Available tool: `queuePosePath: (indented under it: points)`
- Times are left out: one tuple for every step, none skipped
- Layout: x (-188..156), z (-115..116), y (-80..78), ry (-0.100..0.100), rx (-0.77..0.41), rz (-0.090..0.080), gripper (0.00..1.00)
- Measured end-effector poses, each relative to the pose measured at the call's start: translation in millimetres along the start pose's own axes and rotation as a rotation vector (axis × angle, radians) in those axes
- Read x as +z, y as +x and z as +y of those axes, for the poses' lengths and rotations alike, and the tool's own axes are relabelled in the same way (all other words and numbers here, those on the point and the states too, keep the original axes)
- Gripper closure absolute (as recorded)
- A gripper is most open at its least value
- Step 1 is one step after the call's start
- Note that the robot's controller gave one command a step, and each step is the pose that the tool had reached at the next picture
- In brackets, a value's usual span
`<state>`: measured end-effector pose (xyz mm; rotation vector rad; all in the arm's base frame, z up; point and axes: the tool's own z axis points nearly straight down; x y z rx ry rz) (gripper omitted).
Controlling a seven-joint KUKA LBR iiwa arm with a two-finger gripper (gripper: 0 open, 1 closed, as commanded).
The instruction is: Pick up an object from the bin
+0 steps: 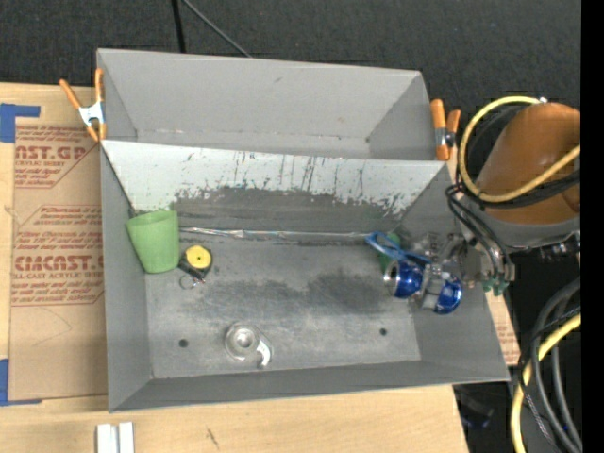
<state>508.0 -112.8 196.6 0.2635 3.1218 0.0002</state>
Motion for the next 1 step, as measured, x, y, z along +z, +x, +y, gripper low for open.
queuePosePath:
  points:
    - [-137.5,-7.0,-7.2,0.001,0.083,-0.002,1.00]
